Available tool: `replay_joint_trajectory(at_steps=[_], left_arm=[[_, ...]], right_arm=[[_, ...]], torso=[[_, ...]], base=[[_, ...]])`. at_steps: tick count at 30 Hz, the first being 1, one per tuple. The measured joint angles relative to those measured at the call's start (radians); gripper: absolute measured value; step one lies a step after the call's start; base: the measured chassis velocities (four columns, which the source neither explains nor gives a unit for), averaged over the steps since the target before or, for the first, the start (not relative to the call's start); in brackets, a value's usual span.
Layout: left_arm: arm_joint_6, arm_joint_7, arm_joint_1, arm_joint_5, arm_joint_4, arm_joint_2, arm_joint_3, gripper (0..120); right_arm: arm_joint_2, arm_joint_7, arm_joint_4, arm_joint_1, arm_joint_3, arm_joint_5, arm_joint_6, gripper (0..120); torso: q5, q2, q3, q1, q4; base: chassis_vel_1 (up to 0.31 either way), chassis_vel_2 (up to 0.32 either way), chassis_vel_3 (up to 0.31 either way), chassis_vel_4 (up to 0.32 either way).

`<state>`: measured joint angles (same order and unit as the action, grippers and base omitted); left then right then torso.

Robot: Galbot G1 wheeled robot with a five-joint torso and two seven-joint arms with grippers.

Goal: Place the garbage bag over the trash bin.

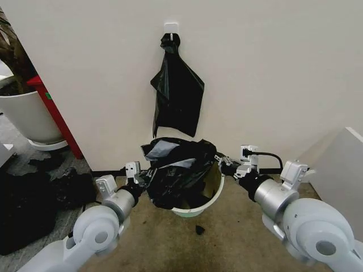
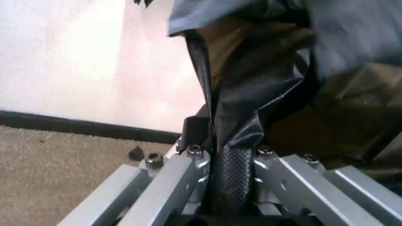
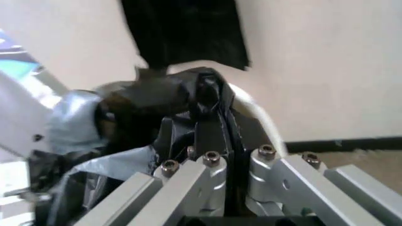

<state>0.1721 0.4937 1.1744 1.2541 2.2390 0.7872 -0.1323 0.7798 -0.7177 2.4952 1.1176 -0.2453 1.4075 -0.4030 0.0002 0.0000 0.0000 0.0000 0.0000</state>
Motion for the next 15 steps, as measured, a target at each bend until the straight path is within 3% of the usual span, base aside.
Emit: replay_joint_trajectory(at_steps=[7,15], left_arm=[[-0.015,-0.005,0.020,-0.001,0.000,0.003,-0.016,5],[-0.019,-0.028,0.044,-0.025,0.006,0.013,-0.021,5]], right_arm=[[-0.006,-0.072,-0.015,0.001,-0.037,0.020,-0.012,0],[-0.013,-0.056,-0.077,-0.019,-0.079,0.043,-0.035,0]], torso=[[0.0000,0.000,0.000,0.000,0.0000],[0.0000,0.000,0.000,0.000,0.0000]], base=[[0.000,0.000,0.000,0.000],[0.000,0.000,0.000,0.000]])
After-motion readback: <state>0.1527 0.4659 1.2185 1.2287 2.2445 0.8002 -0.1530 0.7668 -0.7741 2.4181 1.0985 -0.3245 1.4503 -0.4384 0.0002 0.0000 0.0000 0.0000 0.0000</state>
